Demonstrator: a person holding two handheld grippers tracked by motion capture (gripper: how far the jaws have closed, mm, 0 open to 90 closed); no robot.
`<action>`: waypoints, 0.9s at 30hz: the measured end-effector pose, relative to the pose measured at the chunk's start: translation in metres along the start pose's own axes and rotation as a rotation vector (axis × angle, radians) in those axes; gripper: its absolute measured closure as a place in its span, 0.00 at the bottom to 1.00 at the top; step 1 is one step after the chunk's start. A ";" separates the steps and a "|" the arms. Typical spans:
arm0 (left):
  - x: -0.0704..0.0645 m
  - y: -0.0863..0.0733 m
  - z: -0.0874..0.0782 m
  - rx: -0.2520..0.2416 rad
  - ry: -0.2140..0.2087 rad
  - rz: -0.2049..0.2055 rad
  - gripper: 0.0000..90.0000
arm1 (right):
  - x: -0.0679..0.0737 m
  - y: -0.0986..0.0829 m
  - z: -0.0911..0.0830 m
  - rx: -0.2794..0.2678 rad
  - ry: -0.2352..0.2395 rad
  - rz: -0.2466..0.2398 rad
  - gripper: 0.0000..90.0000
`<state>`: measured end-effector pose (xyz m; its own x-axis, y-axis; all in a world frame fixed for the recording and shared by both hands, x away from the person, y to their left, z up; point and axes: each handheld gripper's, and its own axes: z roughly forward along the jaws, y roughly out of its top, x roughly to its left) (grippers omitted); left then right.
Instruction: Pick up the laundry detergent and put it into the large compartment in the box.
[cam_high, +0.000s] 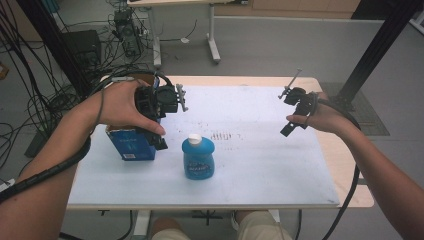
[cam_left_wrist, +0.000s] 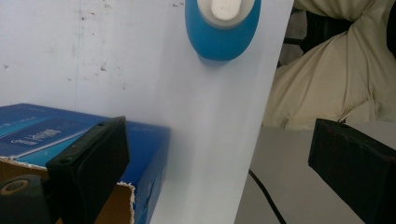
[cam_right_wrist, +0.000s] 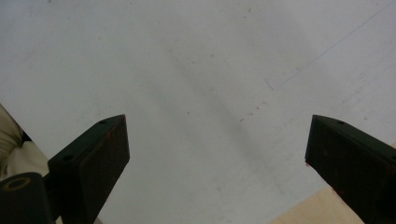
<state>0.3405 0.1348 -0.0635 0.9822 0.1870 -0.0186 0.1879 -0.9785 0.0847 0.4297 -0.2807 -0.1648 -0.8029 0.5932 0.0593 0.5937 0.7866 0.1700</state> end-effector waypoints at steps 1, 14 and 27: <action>0.000 0.000 0.000 0.000 0.000 0.000 0.07 | 0.000 0.000 0.000 0.002 0.001 0.001 0.07; -0.001 -0.002 0.000 -0.002 0.002 -0.004 0.07 | 0.001 0.001 -0.002 0.000 -0.002 0.000 0.07; -0.001 -0.003 0.000 -0.005 0.000 -0.005 0.07 | 0.002 0.000 -0.002 0.000 -0.004 -0.004 0.07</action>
<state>0.3393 0.1371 -0.0632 0.9813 0.1914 -0.0194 0.1923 -0.9772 0.0895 0.4284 -0.2797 -0.1627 -0.8049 0.5909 0.0549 0.5907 0.7889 0.1698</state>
